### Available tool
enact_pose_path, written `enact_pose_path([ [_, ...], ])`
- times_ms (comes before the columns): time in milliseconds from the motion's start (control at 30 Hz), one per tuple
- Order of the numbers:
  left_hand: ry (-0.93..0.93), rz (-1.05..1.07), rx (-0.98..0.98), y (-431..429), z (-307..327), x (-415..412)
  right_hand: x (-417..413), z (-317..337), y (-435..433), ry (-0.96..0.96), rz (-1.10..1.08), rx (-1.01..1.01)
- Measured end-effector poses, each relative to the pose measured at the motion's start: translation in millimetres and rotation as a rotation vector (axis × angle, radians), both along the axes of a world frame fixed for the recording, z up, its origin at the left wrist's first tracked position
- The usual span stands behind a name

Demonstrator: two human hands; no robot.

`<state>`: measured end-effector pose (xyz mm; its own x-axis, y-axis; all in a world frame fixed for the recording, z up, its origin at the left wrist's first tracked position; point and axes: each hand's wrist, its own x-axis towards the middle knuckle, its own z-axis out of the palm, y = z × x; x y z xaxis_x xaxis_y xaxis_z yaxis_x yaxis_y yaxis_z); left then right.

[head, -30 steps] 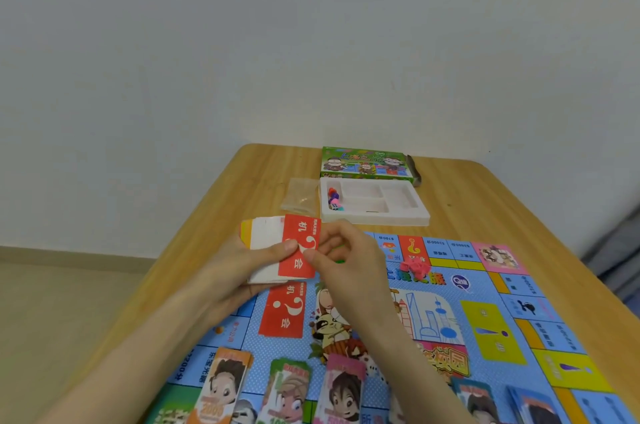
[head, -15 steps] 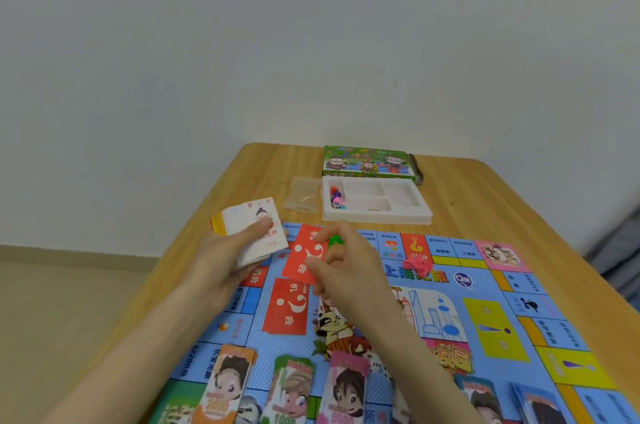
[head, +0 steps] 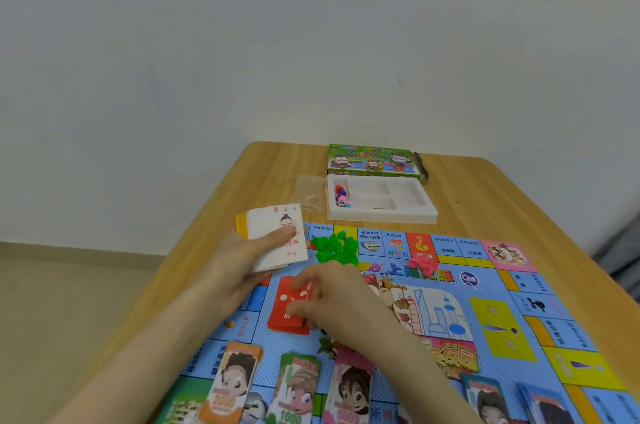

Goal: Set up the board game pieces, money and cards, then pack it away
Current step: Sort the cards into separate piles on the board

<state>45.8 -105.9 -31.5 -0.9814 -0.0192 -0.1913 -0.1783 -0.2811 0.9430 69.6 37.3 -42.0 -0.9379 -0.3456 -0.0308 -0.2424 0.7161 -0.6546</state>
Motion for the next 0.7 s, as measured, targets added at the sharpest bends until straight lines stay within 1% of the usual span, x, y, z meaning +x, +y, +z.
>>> enact_pose_path([
  [100,-0.001,-0.017,0.002,0.2,0.3,0.4,1.9,3.3,0.3,0.045,-0.015,0.137],
  [167,-0.003,-0.027,0.003,1.0,0.2,0.8,2.1,4.2,0.9,0.074,-0.036,0.104],
  [267,-0.003,-0.045,0.008,2.2,0.4,1.3,-2.1,0.2,4.1,0.203,-0.144,-0.031],
  [300,-0.004,-0.053,0.011,2.9,0.7,2.0,-3.7,0.1,5.5,0.228,-0.201,-0.112],
  [367,-0.010,-0.080,0.019,4.5,1.7,3.7,-4.7,5.1,6.9,0.207,-0.287,-0.349],
  [433,-0.005,-0.120,0.029,7.1,1.8,6.1,-4.0,10.8,7.2,0.150,-0.287,-0.537],
  [533,0.004,-0.168,0.061,10.4,1.3,8.6,-5.1,10.9,5.5,0.167,-0.254,-0.572],
  [633,-0.006,-0.206,0.118,12.9,4.3,11.0,-6.3,10.8,8.0,0.203,-0.306,-0.596],
  [700,0.004,-0.246,0.140,14.3,7.3,13.0,-6.1,11.7,11.7,0.189,-0.343,-0.608],
])
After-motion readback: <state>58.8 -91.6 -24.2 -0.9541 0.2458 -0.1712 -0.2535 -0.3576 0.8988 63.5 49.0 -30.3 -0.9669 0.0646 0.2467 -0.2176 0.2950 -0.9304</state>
